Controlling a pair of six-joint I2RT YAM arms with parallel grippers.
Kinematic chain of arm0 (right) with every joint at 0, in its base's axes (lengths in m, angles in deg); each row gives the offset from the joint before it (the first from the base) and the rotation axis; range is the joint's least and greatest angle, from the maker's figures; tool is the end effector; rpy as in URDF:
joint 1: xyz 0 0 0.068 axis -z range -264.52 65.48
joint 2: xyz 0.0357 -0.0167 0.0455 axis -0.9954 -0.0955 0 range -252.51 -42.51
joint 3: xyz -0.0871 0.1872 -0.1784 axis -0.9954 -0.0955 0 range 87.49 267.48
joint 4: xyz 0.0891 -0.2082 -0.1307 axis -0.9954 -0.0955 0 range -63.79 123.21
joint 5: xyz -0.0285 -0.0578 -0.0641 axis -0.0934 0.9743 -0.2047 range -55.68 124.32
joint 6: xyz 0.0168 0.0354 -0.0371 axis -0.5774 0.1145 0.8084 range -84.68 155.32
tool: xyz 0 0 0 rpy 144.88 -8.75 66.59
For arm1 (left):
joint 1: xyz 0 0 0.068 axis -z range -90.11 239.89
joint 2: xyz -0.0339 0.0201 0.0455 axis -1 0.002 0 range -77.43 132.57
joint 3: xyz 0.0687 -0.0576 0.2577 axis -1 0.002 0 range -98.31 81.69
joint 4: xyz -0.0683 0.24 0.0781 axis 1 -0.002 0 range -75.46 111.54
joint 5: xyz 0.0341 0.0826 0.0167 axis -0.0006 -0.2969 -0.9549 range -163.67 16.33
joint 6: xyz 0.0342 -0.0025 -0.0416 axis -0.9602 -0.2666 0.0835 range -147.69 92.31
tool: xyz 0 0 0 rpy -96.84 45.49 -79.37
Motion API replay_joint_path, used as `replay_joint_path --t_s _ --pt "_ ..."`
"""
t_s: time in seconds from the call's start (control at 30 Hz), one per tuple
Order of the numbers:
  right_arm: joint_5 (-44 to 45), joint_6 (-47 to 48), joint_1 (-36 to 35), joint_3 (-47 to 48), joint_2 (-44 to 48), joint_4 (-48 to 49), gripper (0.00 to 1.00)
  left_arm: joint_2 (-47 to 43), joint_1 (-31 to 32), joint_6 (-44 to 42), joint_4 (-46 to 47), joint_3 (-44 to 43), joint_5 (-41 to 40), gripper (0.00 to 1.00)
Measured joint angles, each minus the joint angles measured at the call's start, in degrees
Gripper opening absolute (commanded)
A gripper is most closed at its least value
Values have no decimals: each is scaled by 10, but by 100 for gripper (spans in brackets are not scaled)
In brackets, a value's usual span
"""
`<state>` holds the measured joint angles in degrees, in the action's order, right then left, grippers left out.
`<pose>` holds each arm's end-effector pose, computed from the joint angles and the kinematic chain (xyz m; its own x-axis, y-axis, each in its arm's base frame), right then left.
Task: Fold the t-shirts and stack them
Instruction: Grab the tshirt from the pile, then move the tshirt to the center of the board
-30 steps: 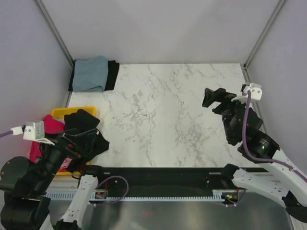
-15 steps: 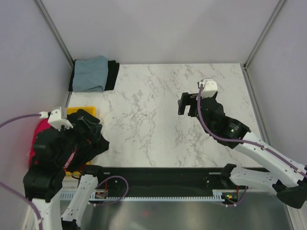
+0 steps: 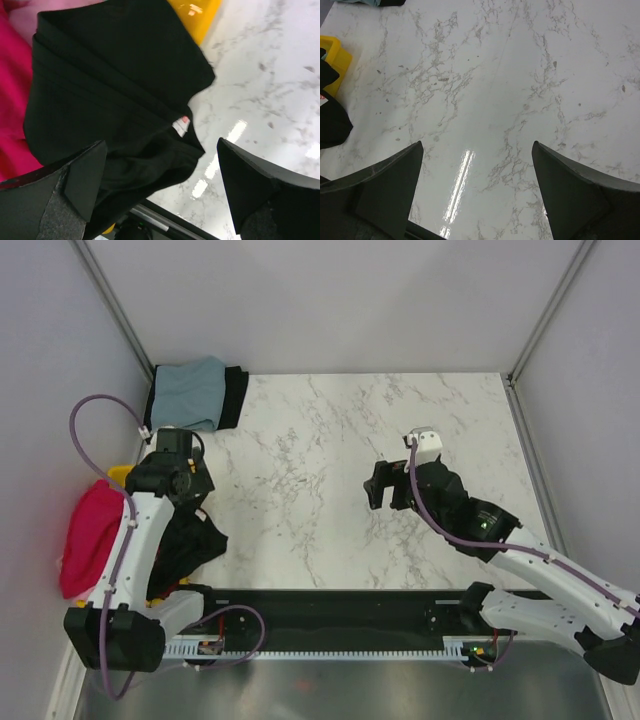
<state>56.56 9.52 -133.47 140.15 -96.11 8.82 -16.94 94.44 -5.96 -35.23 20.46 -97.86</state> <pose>0.1454 0.1465 0.3363 -0.4591 0.0864 -0.8842 -0.3038 0.9200 0.2477 0.1943 -0.0008 0.3182 -0.7102 -0.2822 -0.6450 -0.4509 0.8859 0.1088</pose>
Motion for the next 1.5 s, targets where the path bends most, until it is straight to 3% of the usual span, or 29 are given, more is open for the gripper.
replay_joint_path --t_s 0.2,0.3,0.37,0.5,0.53,0.7,0.77,1.0,1.07,1.2,1.33,1.37,1.47,1.5 --pt "-5 0 0 -4 30 -12 98 43 -86 0 43 48 -5 98" --pt "-3 3 0 -4 38 -16 98 65 -105 0 62 63 -7 85" --pt "-2 6 0 -4 38 -21 98 77 -112 0 75 66 -7 72" --pt "-2 8 0 -4 37 -27 98 86 -113 9 96 65 -7 12" --pt "-2 8 0 -4 37 -27 98 89 -113 11 99 63 -6 2" --pt "2 8 0 -8 37 -32 98 91 -96 12 94 21 0 2" --pt "12 9 0 -8 39 -35 98 92 -54 17 69 -33 -2 2" --pt "88 29 1 41 28 -67 98 142 164 28 46 -383 43 2" --pt "127 31 5 83 18 -81 98 173 209 28 57 -461 78 2" --pt "195 31 24 137 18 -96 98 250 303 27 66 -538 93 2" --pt "231 28 66 151 22 -122 98 405 391 22 74 -635 119 13" --pt "233 26 74 152 21 -130 98 457 403 22 80 -668 142 17" --pt "237 16 96 152 16 -155 98 599 417 22 81 -758 206 47" --pt "237 14 101 152 16 -161 98 635 417 20 81 -779 229 86"
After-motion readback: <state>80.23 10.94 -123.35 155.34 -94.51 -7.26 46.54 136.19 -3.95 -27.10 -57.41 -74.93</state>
